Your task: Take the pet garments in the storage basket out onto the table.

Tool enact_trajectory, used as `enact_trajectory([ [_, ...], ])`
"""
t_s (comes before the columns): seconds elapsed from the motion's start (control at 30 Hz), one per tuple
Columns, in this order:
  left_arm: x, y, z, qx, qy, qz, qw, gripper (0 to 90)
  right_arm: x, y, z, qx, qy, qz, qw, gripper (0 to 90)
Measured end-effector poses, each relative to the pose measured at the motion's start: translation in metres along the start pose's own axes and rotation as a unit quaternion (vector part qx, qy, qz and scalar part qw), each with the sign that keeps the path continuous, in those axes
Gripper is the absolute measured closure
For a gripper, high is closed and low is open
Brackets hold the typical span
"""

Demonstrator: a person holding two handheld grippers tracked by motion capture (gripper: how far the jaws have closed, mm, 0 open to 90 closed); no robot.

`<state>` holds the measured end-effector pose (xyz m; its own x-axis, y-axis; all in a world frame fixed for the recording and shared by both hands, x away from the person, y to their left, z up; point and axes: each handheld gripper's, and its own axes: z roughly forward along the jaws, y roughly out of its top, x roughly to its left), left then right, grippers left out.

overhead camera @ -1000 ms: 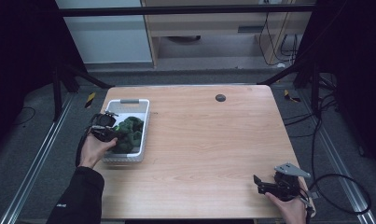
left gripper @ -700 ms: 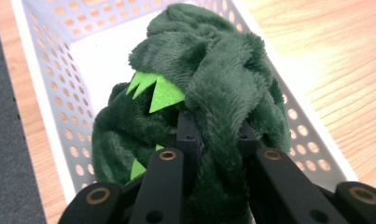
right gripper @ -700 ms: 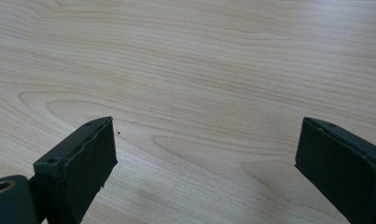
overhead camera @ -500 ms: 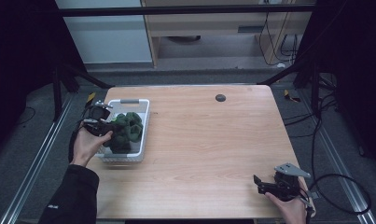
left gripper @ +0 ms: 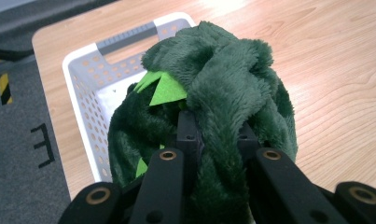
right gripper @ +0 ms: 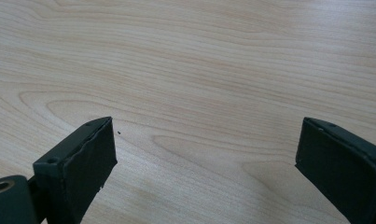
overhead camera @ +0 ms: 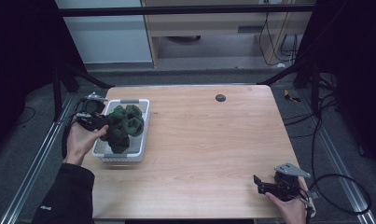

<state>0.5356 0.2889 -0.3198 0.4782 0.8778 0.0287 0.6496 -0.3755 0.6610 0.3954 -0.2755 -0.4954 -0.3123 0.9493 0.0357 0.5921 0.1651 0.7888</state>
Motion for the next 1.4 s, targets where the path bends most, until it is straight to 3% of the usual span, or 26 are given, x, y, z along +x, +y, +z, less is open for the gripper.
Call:
enact_trajectory([
  [0.7, -0.016, 0.019, -0.047, -0.025, -0.001, 0.035, 0.9991, 78.8, 0.0, 0.0, -0.001, -0.003, -0.002, 0.0, 1.0, 5.0],
  [0.93, -0.029, 0.025, -0.057, -0.031, -0.002, 0.055, 0.998, 78.8, 0.0, 0.0, -0.001, -0.004, -0.002, 0.001, 1.0, 5.1],
  [1.4, -0.058, 0.039, -0.068, -0.043, -0.023, 0.09, 0.9948, 78.8, 0.0, 0.0, -0.002, -0.007, -0.002, 0.003, 1.0, 5.2],
])
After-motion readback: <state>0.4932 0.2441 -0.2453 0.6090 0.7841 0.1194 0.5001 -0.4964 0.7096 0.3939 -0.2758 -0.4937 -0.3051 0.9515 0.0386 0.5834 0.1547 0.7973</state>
